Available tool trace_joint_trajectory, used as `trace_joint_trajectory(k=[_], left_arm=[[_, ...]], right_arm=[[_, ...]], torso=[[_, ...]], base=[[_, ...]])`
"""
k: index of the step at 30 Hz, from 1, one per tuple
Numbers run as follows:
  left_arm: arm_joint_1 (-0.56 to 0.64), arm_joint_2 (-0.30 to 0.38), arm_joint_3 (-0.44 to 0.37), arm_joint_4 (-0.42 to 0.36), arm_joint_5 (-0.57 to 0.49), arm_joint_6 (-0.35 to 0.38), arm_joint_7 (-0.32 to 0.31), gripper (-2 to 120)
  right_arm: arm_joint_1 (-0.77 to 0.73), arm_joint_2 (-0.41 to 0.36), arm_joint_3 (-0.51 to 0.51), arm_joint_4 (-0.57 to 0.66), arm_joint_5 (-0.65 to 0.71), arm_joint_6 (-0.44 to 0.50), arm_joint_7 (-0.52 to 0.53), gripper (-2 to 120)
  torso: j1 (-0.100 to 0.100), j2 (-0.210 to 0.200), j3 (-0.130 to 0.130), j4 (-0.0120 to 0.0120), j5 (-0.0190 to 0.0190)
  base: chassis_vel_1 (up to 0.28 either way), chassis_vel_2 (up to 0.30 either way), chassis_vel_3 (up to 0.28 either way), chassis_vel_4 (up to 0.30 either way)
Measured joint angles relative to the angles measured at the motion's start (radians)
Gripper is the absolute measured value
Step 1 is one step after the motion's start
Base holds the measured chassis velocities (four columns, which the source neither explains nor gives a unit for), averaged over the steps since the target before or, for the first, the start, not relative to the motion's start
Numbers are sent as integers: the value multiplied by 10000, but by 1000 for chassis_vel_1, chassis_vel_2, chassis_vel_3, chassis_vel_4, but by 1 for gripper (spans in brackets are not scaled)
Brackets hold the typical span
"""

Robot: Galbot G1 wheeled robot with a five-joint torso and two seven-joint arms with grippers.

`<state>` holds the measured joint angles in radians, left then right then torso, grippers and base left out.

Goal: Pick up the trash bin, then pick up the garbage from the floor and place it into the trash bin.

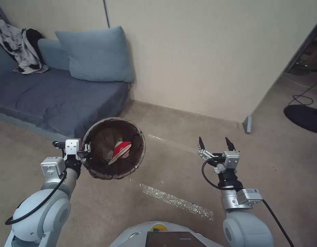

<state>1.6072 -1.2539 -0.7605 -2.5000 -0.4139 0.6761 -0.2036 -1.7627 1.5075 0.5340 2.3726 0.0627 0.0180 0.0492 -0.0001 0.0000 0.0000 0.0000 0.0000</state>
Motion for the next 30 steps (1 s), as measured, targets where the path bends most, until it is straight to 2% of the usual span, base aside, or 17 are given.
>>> trace_joint_trajectory(k=[30], left_arm=[[30,-199,94,-4,-135,153,-132,2]], right_arm=[[335,349,-238,-203,-167,-347,123,100]], torso=[[1,0,0,-3,0]], base=[[61,59,64,60]])
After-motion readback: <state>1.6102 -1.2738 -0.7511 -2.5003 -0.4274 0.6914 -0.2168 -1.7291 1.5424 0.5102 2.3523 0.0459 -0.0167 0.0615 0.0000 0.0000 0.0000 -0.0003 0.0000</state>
